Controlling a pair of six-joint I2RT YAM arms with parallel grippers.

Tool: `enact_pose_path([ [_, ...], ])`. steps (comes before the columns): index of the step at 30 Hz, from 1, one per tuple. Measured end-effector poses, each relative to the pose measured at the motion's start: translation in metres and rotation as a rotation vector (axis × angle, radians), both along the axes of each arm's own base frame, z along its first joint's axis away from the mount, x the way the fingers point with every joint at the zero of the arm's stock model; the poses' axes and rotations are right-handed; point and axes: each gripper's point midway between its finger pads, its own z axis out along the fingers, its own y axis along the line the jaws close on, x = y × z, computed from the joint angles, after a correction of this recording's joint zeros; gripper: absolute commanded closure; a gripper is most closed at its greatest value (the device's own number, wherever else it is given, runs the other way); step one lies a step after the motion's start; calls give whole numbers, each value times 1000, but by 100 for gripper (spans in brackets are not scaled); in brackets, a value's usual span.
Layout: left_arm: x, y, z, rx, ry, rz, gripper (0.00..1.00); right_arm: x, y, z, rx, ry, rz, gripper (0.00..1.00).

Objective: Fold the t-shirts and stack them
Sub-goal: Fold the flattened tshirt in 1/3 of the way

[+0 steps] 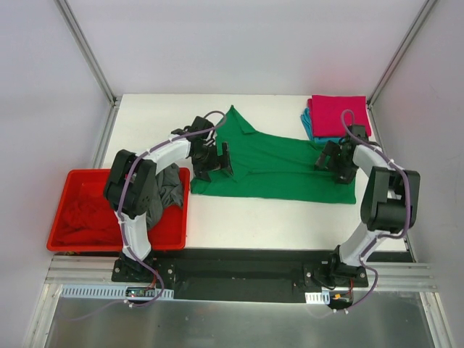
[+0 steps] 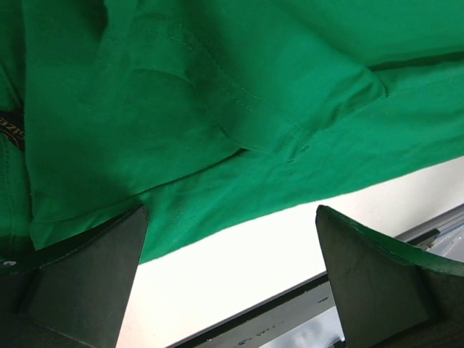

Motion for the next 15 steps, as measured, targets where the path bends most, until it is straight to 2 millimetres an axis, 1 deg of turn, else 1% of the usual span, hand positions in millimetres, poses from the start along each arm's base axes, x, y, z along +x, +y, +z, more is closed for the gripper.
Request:
enact_pose_path([
  [2, 1, 2, -2, 4, 4, 5, 1, 19, -6, -1, -13, -11, -4, 4],
  [6, 5, 6, -5, 5, -3, 18, 1, 71, -21, 8, -23, -79, -23, 4],
  [9, 6, 11, -9, 18, -2, 31, 1, 90, -31, 21, -41, -121, -26, 4],
  [11, 6, 12, -10, 23, -2, 33, 1, 95, -35, 31, -55, -147, -22, 4],
  [12, 6, 12, -10, 23, -2, 34, 1, 93, -35, 33, -59, -150, -19, 4],
  [13, 6, 12, -10, 23, -2, 36, 1, 89, -35, 35, -62, -154, -17, 4],
  [15, 7, 12, -10, 22, 0, 40, 1, 67, -30, 33, -63, -138, -12, 4],
])
